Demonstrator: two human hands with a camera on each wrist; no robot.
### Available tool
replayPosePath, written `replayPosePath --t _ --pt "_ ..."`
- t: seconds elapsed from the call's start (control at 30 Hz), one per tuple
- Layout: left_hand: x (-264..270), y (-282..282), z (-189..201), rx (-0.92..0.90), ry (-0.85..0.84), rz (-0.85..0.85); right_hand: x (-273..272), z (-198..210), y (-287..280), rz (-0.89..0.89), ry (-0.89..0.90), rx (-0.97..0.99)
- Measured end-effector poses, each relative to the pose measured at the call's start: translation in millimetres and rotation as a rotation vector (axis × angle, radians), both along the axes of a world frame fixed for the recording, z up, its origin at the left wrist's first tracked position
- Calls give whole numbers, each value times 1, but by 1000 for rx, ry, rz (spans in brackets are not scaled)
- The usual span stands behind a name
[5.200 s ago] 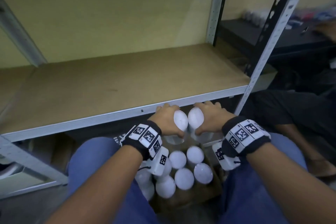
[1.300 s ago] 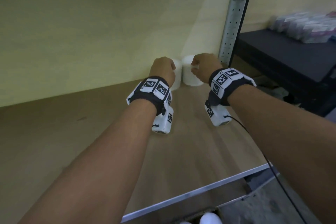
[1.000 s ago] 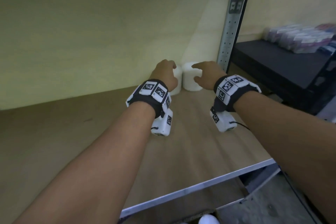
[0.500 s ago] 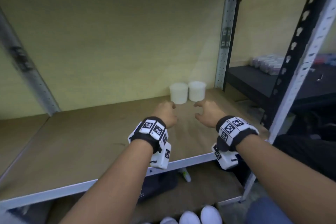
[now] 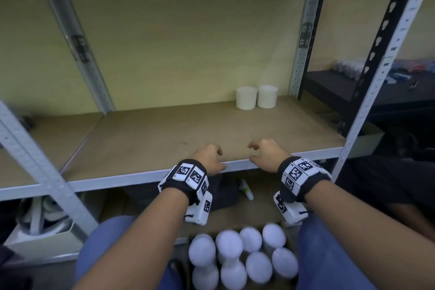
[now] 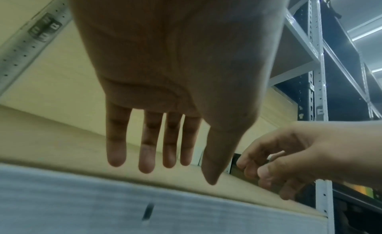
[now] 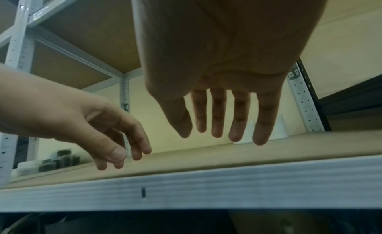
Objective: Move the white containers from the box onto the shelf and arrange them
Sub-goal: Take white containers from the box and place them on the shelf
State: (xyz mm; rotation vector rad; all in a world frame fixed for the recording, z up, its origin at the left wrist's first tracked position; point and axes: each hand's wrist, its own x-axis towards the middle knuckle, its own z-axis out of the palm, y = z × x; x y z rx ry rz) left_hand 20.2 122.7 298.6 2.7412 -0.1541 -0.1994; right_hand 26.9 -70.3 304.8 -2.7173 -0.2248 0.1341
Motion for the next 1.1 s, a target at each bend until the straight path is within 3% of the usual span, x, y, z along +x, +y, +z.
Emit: replayPosePath --t 0.2,0.6,0.8,0.93,1.1 --pt "-38 21 -70 -54 136 7 -31 -53 19 85 68 -7" --pt "-62 31 -214 18 449 120 -33 -197 50 200 475 -177" --pt "-51 22 -255 193 541 92 -22 -243 56 262 577 -349" --pt "-49 20 -280 257 457 105 -17 -264 70 309 615 -386" --pt "-44 25 -294 245 616 67 -19 -287 85 366 660 -462"
